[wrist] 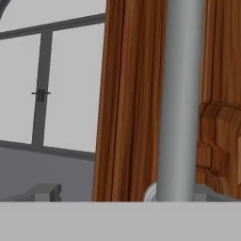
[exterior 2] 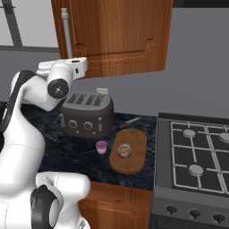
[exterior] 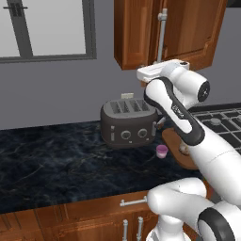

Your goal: Pick the bread, place it on the cutting board, pick the jam, place it on the counter, and close the cabinet.

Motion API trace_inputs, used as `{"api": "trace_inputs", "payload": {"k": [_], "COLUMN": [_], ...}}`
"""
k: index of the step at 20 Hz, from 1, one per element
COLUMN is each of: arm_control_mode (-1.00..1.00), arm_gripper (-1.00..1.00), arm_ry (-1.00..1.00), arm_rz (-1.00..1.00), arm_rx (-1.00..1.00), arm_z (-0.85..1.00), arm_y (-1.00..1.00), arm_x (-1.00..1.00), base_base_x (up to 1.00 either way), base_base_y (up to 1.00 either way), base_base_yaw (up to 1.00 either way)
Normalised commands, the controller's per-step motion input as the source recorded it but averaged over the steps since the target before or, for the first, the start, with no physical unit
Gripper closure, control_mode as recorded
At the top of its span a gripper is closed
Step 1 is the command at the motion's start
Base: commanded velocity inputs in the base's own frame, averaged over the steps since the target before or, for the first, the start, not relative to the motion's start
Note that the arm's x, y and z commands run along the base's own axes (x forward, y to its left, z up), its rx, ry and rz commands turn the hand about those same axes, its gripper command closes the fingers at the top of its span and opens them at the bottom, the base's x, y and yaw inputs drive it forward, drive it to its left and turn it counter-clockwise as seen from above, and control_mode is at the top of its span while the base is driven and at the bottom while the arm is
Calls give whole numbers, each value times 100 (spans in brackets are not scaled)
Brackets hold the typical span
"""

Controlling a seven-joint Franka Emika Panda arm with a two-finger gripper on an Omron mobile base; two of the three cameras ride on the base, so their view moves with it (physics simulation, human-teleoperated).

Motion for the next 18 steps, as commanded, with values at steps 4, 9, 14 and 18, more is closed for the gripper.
{"api": "trace_inputs", "payload": {"k": [4,9,14,18], "arm_control_mode": [-100,-100,-100,-100], "arm_gripper": [-100,-100,-100,-100], "arm_ry": [-1,-2,0,0], "arm_rz": [-5,-5,-5,-5], "arm_rx": [0,0,0,0], "arm_z": [0,0,0,0], "arm_y": [34,34,33,31], "arm_x": [38,40,40,39], "base_base_x": [0,0,0,0], "base_base_y": [0,0,0,0], "base_base_yaw": [0,0,0,0]}}
